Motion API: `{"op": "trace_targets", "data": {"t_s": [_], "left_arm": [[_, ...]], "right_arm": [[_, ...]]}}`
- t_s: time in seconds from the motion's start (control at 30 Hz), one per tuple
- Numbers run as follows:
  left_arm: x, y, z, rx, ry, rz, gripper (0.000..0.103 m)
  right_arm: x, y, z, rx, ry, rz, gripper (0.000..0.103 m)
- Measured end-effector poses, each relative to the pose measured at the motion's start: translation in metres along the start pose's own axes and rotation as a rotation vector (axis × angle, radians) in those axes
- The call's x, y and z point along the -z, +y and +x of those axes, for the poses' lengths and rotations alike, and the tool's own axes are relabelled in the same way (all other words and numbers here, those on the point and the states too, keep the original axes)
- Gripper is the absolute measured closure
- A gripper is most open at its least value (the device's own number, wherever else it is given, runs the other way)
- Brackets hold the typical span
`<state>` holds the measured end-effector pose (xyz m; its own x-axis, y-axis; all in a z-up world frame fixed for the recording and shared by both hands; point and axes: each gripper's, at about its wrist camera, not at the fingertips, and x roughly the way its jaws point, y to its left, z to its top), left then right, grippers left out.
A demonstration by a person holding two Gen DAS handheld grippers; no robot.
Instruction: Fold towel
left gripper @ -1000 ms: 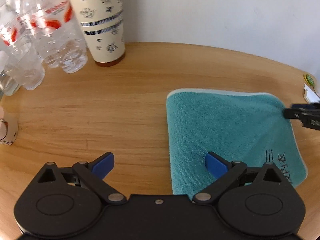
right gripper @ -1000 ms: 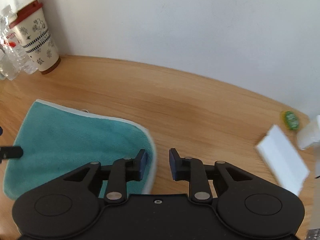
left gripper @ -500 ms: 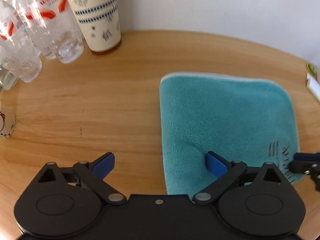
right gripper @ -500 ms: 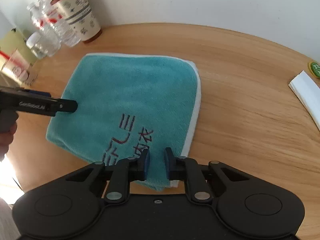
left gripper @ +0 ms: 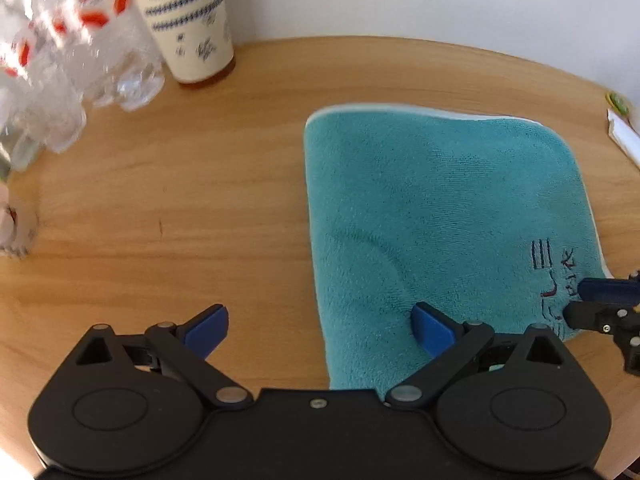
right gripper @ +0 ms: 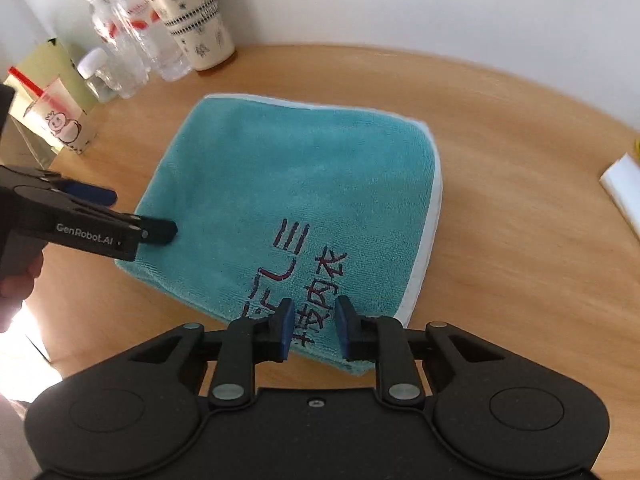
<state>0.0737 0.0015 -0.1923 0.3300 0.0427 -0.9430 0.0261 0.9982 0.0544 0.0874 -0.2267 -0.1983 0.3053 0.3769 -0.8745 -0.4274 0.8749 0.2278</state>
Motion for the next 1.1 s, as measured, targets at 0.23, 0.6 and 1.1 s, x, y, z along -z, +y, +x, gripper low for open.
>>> {"op": "trace_targets", "data": {"t_s": [0.23,0.6,1.1], "left_arm": [[0.002,0.002,-0.013,-0.013,-0.024,-0.004,0.001],[-0.002,0.022,-0.145,-0.052,-0.039,-0.01,0.0],[0.003,0.002,-0.232,-0.044,-0.114,0.041,0.0]], "right_arm": [[-0.002,0.0,-0.017,0.049,0.005,0.151,0.076],[0.004,0.054,-0.168,0.165,-0.155,0.297,0.036],[-0.008,0.087,-0.216,0.25,-0.118,0.281,0.035]]}}
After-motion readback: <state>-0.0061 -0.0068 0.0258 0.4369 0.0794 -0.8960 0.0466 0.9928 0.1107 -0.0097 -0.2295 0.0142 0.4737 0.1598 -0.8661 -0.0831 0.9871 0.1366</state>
